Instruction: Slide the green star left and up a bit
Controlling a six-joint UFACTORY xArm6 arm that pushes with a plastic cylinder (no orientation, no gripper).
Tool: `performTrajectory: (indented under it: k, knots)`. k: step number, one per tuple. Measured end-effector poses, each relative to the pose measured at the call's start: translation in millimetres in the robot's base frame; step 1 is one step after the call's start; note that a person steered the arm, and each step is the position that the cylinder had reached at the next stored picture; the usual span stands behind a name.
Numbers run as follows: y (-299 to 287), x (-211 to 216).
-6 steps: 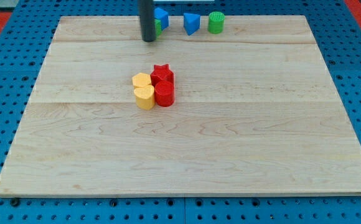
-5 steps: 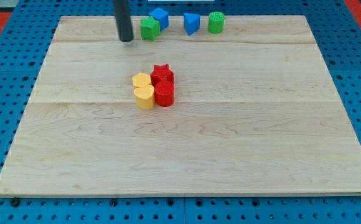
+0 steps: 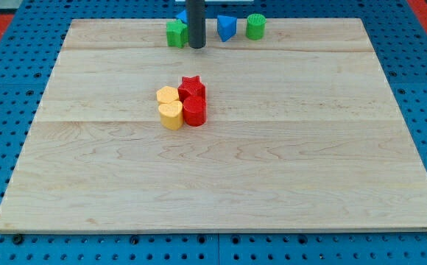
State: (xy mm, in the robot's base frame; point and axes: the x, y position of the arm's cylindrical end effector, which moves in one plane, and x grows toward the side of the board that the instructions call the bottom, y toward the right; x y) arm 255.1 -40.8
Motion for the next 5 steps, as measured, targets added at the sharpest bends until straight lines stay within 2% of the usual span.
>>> performTrajectory:
  k: [2,3,4,5]
  knots:
    - [-86,-15]
    - [-89,-8]
    - [-88,-25]
    - [-87,-16]
